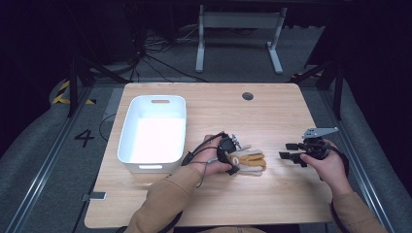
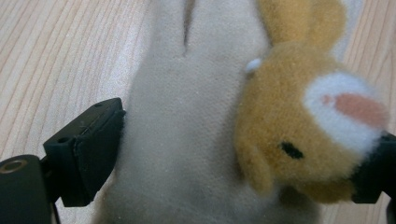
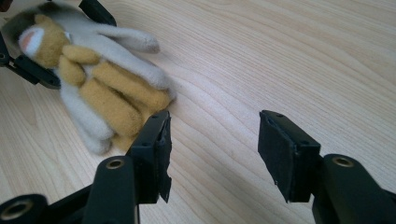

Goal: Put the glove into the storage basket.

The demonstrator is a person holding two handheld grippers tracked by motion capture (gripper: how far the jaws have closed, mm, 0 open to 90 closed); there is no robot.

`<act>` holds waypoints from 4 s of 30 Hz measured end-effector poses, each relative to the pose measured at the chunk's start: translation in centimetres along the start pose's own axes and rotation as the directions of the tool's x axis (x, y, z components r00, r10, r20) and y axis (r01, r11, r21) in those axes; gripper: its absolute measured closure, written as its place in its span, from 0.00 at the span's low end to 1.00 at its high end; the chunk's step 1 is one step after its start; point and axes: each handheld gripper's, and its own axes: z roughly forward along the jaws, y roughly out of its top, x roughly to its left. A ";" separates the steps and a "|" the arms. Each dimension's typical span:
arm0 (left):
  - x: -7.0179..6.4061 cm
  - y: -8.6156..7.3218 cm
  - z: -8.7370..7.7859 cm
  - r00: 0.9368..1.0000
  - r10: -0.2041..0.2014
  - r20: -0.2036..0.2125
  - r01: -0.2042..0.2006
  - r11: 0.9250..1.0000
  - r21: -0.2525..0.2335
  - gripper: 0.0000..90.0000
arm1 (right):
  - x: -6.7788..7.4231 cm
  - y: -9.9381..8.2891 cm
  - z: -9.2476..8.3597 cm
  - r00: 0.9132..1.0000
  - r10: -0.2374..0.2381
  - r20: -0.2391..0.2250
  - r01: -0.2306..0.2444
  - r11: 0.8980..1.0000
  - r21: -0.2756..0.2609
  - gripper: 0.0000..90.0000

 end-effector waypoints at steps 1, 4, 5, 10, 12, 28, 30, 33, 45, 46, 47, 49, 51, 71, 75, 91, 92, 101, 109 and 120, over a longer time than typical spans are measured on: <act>0.0 0.0 0.0 1.000 -0.001 0.001 0.001 1.000 -0.004 0.10 | 0.0 0.0 0.0 1.000 -0.002 0.000 0.002 1.000 -0.001 0.50; 0.0 -0.1 0.0 1.000 0.014 -0.003 -0.014 1.000 -0.015 0.12 | 0.0 0.0 0.0 1.000 -0.006 0.000 0.006 1.000 0.000 0.50; 0.1 -0.2 -0.1 1.000 0.028 -0.005 -0.028 0.999 -0.032 0.15 | 0.0 0.0 0.0 1.000 -0.006 -0.001 0.006 1.000 0.000 0.50; 0.1 -0.5 -0.3 0.999 0.034 -0.006 -0.035 0.997 -0.074 0.40 | 0.1 0.0 0.0 1.000 -0.006 0.004 0.006 1.000 -0.001 0.50; 0.0 -0.6 -0.4 0.999 0.031 -0.009 -0.031 0.996 -0.081 0.43 | 0.1 0.0 0.0 1.000 -0.006 0.005 0.006 1.000 0.000 0.50; -0.4 -0.3 -0.7 1.000 -0.001 0.002 0.002 0.998 -0.061 0.69 | 0.2 0.0 0.2 1.000 -0.013 0.004 0.013 1.000 -0.003 0.50; -0.3 -0.3 -0.7 1.000 -0.009 0.008 0.010 0.998 -0.060 0.70 | 0.2 0.0 0.2 1.000 -0.011 0.005 0.011 1.000 -0.002 0.50; -0.3 -0.2 -0.8 1.000 -0.027 0.009 0.027 0.998 -0.051 0.70 | 0.1 0.0 0.2 1.000 -0.011 0.004 0.011 1.000 -0.002 0.50; -0.4 0.2 -1.3 0.999 -0.041 0.019 0.042 0.999 -0.005 0.72 | 0.0 0.0 0.0 1.000 -0.003 0.012 0.003 1.000 -0.007 0.51; -0.4 0.3 -1.3 0.999 -0.039 0.015 0.039 0.999 -0.010 0.72 | -0.1 0.0 0.0 1.000 -0.003 0.012 0.003 1.000 -0.008 0.50; -0.5 0.3 -1.6 0.999 -0.047 0.016 0.047 0.999 -0.003 0.72 | -0.1 0.0 0.1 1.000 -0.002 0.011 0.002 1.000 -0.005 0.50; -0.5 0.4 -1.9 0.999 -0.043 0.008 0.043 0.999 -0.010 0.73 | -0.1 -0.1 0.1 1.000 -0.001 0.011 0.001 1.000 -0.006 0.51; -0.5 0.5 -2.4 0.999 -0.050 0.009 0.050 0.999 -0.014 0.73 | -0.1 -0.1 0.1 1.000 -0.003 0.008 0.003 1.000 -0.007 0.50; -0.2 2.0 -8.4 0.993 -0.121 -0.004 0.121 0.991 -0.059 0.72 | -0.4 0.2 0.2 1.000 0.007 0.007 -0.007 1.000 -0.015 0.50; -0.1 2.2 -9.7 0.992 -0.128 -0.018 0.126 0.990 -0.068 0.72 | -0.4 0.5 0.4 1.000 0.003 0.004 -0.003 1.000 -0.018 0.49; 1.1 1.0 -14.4 0.975 -0.217 -0.048 0.209 0.969 -0.130 0.72 | -0.8 1.3 1.4 1.000 0.000 -0.014 0.000 1.000 -0.009 0.49; 1.2 0.9 -14.8 0.973 -0.226 -0.051 0.217 0.967 -0.133 0.72 | -0.8 1.3 1.4 1.000 0.000 -0.014 0.000 1.000 -0.009 0.49; 2.3 0.1 -17.5 0.953 -0.287 -0.095 0.272 0.951 -0.147 0.71 | -0.8 1.3 1.6 1.000 0.003 -0.015 -0.003 1.000 -0.004 0.49; 2.8 -0.7 -18.8 0.940 -0.323 -0.109 0.305 0.939 -0.159 0.71 | -1.0 1.1 1.7 1.000 0.007 -0.017 -0.007 1.000 0.003 0.49; 4.1 -2.2 -20.7 0.905 -0.402 -0.138 0.375 0.909 -0.183 0.71 | -0.9 1.1 1.7 1.000 0.007 -0.016 -0.007 1.000 0.006 0.49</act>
